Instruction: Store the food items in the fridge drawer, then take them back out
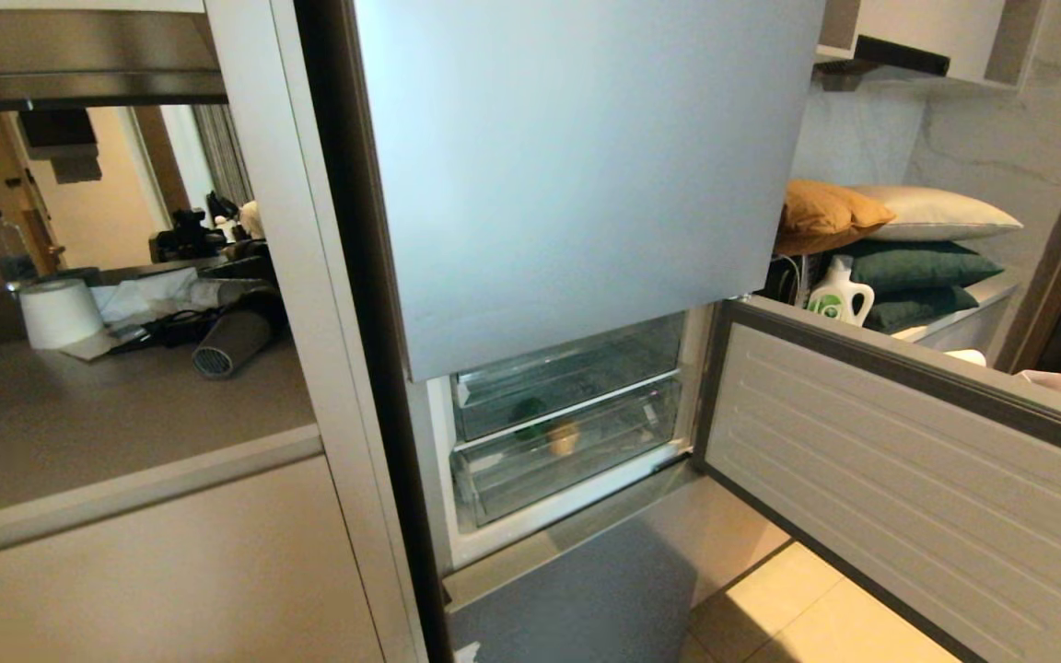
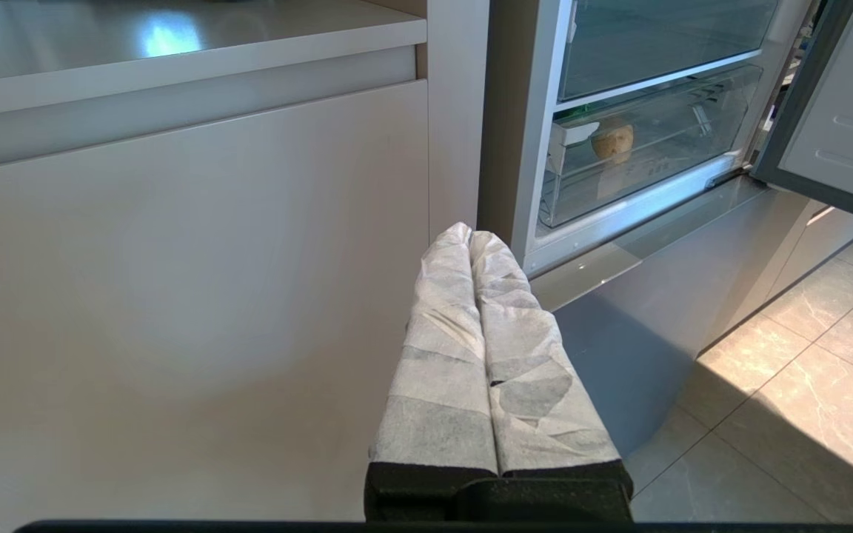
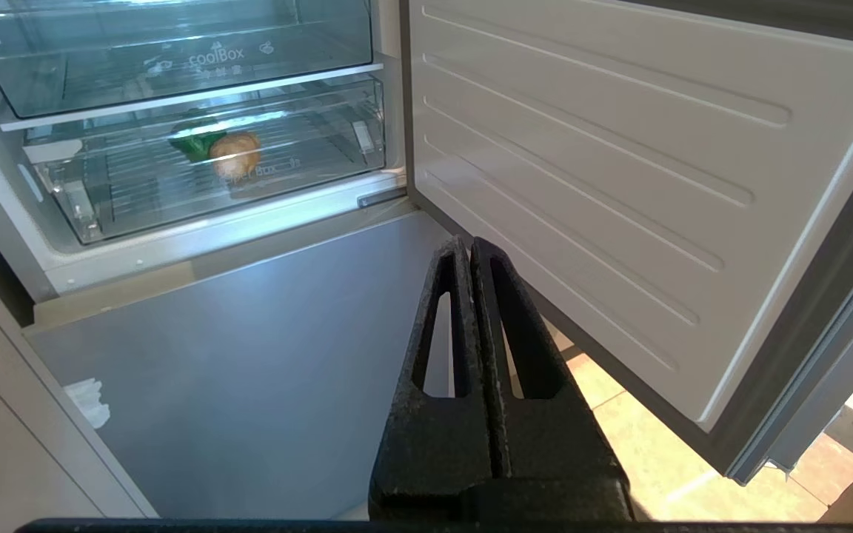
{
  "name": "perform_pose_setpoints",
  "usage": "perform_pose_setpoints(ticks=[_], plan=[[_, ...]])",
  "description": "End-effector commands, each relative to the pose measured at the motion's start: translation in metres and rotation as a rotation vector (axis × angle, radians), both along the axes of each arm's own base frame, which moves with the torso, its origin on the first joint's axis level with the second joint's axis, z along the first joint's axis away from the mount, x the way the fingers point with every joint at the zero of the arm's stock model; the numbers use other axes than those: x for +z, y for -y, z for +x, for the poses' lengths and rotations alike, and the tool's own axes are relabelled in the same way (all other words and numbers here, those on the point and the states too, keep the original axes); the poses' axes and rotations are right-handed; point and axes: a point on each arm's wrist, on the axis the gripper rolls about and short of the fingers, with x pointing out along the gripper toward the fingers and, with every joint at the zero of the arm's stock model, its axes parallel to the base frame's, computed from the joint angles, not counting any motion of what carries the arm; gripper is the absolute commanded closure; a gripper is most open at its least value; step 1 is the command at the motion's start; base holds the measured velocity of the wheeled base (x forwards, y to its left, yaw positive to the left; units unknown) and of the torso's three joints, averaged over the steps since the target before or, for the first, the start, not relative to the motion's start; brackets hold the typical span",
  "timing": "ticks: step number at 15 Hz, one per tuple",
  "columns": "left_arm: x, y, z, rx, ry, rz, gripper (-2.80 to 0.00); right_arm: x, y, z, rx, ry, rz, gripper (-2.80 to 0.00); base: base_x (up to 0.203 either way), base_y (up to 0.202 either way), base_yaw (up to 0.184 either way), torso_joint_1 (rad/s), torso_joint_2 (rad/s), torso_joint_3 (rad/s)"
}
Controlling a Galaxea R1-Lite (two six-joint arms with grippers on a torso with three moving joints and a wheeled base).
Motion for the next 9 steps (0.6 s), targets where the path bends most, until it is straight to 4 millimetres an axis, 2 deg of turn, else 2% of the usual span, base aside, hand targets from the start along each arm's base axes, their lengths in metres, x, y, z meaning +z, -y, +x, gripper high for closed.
perform_pose_setpoints(ticks=[1, 9], plan=[[0.0000, 0.0000, 0.0000, 0.000, -0.001, 0.000, 0.00, 0.0000, 0.0000, 0.0000, 0.000, -0.001, 0.002, 0.00, 0.000, 0.000, 0.000, 0.000, 0.00, 0.000], [0.0000, 0.0000, 0.0001, 0.000, -0.001, 0.000, 0.00, 0.0000, 0.0000, 0.0000, 0.000, -0.001, 0.004, 0.00, 0.000, 0.000, 0.000, 0.000, 0.00, 0.000]])
